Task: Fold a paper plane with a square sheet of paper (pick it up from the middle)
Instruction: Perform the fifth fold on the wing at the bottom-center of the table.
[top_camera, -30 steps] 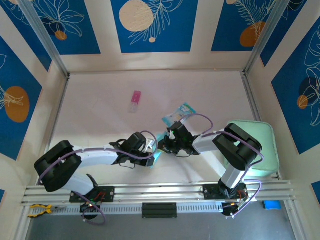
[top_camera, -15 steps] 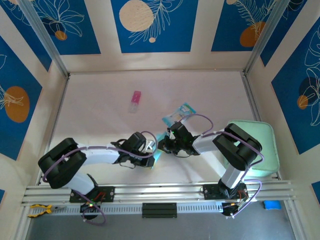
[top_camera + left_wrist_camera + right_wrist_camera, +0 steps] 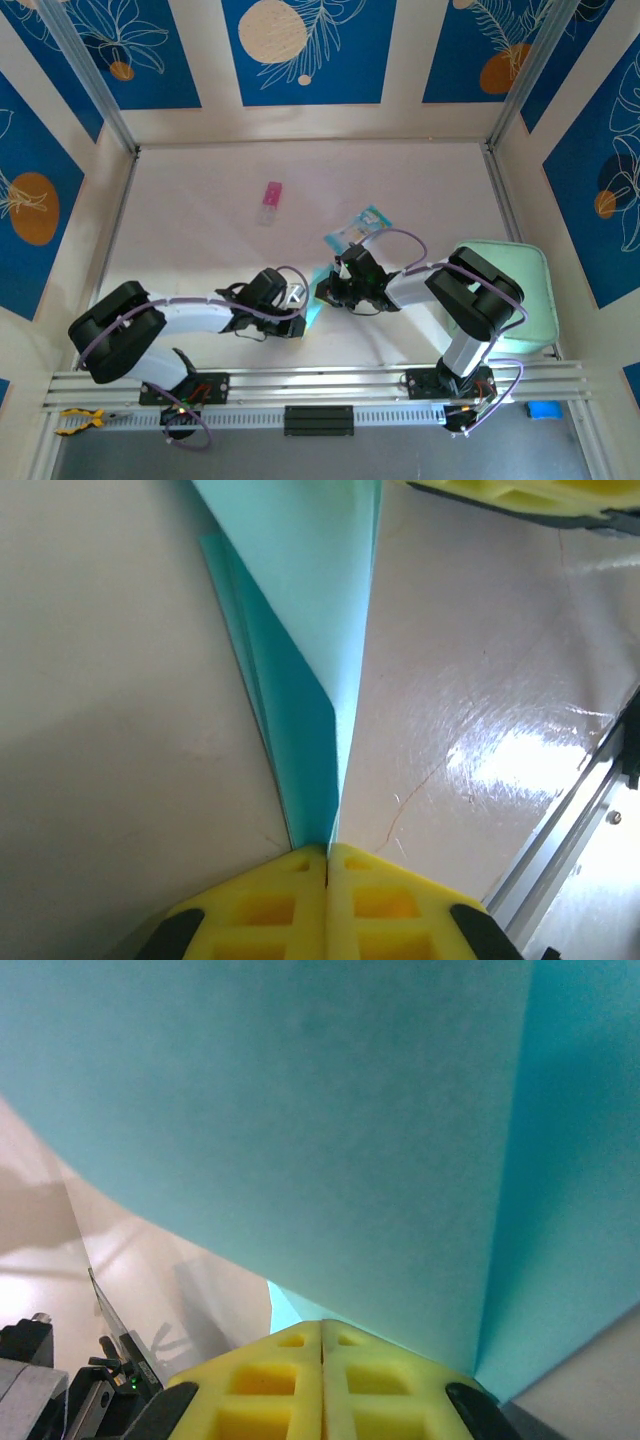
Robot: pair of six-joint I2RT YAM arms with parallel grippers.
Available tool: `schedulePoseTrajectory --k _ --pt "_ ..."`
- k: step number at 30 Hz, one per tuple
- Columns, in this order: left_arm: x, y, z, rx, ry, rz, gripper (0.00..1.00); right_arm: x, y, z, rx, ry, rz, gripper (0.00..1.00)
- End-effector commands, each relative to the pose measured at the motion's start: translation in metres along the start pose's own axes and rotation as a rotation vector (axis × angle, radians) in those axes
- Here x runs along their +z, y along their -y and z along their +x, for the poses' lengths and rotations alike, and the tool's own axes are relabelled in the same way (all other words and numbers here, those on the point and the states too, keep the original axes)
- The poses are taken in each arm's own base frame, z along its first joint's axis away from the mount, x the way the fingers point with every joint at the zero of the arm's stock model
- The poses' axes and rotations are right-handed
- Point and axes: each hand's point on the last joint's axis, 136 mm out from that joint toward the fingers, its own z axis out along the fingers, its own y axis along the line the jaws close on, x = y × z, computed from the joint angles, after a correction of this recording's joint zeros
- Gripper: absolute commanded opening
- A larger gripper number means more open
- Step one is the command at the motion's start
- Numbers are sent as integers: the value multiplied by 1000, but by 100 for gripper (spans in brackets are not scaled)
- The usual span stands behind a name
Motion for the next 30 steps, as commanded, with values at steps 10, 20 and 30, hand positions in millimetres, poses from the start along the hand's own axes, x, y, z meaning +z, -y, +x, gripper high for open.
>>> schedulePoseTrajectory --k 10,20,30 --pt "-5 -15 39 -90 -115 -12 2 -1 61 4 90 30 211 9" --pt "-33 7 15 -17 20 -4 21 -1 58 3 86 33 196 9" --pt "-29 19 -23 15 83 -16 47 0 53 3 77 25 179 9"
